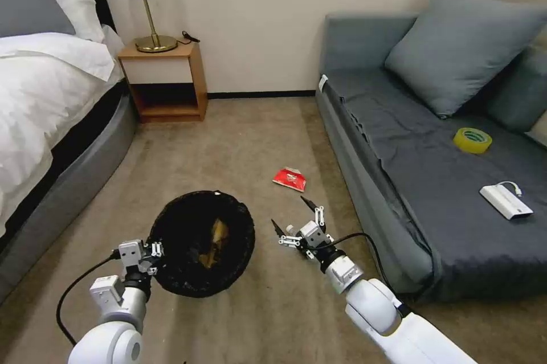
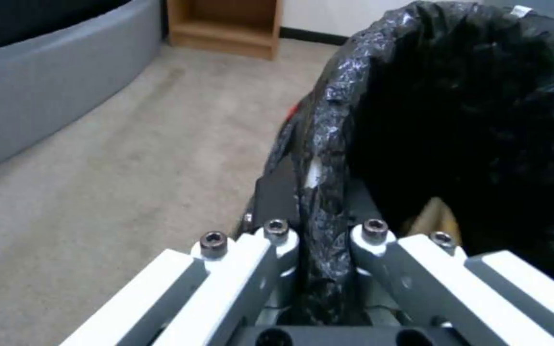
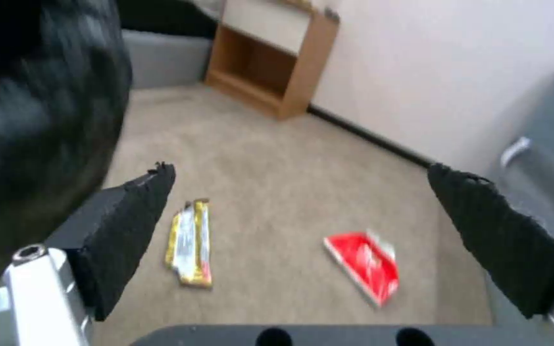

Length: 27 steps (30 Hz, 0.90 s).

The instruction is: Pick up the trash bin, then pick up the garbage on the floor and place it into the trash bin.

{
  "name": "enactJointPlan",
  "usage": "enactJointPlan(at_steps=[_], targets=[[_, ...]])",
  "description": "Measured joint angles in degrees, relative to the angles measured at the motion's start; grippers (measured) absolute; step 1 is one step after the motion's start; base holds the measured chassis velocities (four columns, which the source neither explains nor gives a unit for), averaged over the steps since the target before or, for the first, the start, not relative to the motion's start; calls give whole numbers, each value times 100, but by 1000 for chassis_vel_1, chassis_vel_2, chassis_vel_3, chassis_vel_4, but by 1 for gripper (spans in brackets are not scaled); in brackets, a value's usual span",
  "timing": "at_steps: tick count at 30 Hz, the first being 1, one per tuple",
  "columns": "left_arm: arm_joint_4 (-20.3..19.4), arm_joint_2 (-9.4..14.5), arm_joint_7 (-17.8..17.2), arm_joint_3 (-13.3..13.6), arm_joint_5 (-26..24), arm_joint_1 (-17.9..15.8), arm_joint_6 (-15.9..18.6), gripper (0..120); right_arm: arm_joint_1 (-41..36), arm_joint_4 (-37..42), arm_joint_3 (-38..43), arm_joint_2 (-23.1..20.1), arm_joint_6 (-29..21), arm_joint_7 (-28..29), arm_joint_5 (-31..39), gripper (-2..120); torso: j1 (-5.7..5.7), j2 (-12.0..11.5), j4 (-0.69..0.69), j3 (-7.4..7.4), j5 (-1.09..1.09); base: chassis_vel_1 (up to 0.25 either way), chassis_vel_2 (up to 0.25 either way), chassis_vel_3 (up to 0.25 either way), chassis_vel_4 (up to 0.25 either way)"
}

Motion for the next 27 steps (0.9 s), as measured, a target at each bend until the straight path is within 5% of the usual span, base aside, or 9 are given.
enactJointPlan(at_steps=[19,27], targets=[[53,48,-154,-175,152,-19,-94,4,662,-1128,-386,85,-809,-243,1094,100,0,0,0,0,0,0,0,0,0],[103,153,-131,-512,-18,-21,-115,4,1753,-2081,-897,198,-1736,-702,2246,100,0,0,0,0,-1,0,0,0,0]])
